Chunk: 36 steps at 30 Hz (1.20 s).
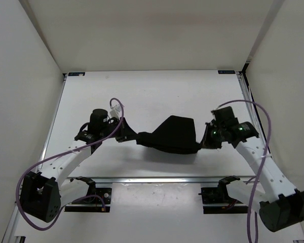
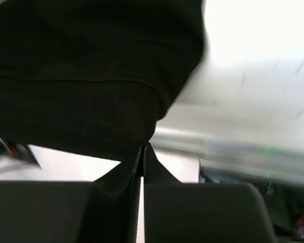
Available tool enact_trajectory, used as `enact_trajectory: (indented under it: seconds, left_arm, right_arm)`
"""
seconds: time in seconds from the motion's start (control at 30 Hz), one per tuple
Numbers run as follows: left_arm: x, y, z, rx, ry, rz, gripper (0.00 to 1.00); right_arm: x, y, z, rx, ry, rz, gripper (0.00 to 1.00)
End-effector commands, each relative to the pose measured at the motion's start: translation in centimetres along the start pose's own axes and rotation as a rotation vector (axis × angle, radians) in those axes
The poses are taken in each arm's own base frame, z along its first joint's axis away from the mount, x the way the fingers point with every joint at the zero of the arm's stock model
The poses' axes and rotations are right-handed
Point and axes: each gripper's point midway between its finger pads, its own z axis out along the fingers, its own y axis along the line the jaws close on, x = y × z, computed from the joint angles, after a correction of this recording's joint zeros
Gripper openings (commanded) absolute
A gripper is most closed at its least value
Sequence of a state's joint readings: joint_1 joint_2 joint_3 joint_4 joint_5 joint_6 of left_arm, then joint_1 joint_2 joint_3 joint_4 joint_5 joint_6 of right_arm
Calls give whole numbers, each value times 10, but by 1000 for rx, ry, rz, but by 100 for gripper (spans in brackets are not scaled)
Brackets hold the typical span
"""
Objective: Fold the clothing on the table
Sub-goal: Flatten the skirt out
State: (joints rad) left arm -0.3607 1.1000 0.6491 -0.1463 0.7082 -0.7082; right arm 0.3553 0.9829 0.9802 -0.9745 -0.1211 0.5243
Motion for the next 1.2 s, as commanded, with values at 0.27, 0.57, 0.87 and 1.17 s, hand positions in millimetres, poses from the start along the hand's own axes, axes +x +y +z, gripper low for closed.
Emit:
enact_trajectory:
  seconds: [0.27, 0.57, 0.87, 1.17]
  left_arm:
    - [27, 10, -6, -12, 38, -38, 0]
    - [6, -16, -13, 15, 31, 38, 0]
    - [-66, -6, 14, -9, -61, -67, 0]
    - [-232, -60, 70, 211, -206, 23, 0]
  right_arm:
    - [91, 11, -10, -89, 381, 59, 0]
    - [83, 36, -48, -81, 325, 12, 0]
    - [-28, -28, -8, 51, 100, 52, 0]
    - [-251, -30, 0, 204, -242, -79, 0]
